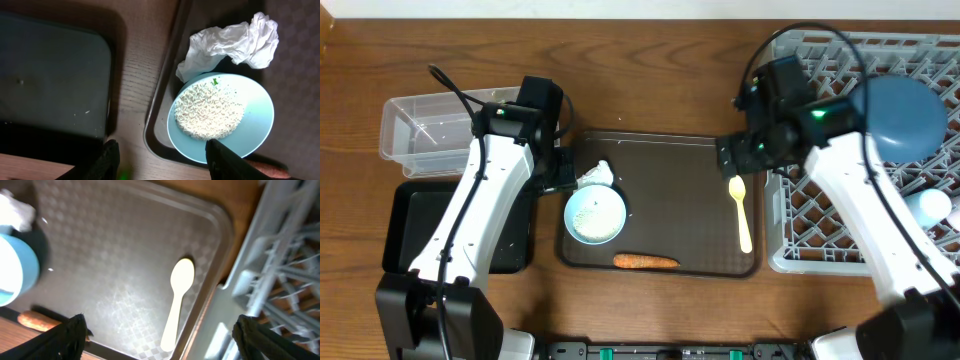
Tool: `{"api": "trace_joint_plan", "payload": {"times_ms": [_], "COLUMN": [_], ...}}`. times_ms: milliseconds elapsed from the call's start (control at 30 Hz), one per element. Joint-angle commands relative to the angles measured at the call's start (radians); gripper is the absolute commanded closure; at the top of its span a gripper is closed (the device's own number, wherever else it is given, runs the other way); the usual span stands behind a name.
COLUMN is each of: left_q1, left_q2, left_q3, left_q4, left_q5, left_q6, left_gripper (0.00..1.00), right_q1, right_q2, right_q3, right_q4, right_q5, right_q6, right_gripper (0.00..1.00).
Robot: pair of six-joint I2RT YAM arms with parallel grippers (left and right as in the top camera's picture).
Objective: Sort waste into correct bins and load items into the dishwasher rack
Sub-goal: 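Reach the right gripper down and grasp the yellow spoon handle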
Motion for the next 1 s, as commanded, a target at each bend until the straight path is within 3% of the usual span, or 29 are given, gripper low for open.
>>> {"api": "trace_joint_plan", "payload": {"times_ms": [0,133,367,600,967], "left_q1": [0.003,0.003,0.003,0.003,0.003], "left_q2": [-0.020,-0.020,-0.020,-0.020,-0.020], "left_q3": [-0.003,-0.003,-0.003,-0.003,-0.003], "left_q4": [-0.003,-0.003,-0.003,-0.003,-0.004], "left_q5": [-0.008,-0.008,-0.008,-0.008,-0.008], "left_q6": [-0.006,-0.006,-0.006,-0.006,-0.006], "left_gripper": [0.42,0.42,0.42,0.42,0.42], "right_q1": [0.040,0.075,0.124,0.141,0.131], "right_q2": [0.060,0.121,0.220,0.266,0.266], "right_q3": [-0.048,-0.066,-0.069,-0.113,-0.288], "right_q4": [0.004,0.008,-0.030,-0.034,0.220], "right_q5": [0.026,0.039,0.150,0.145,0.098], "right_q6": [0.061,0.082,0.271,0.305,0.272], "right_gripper": [0.10,0.11,0.11,0.09,0.07]}}
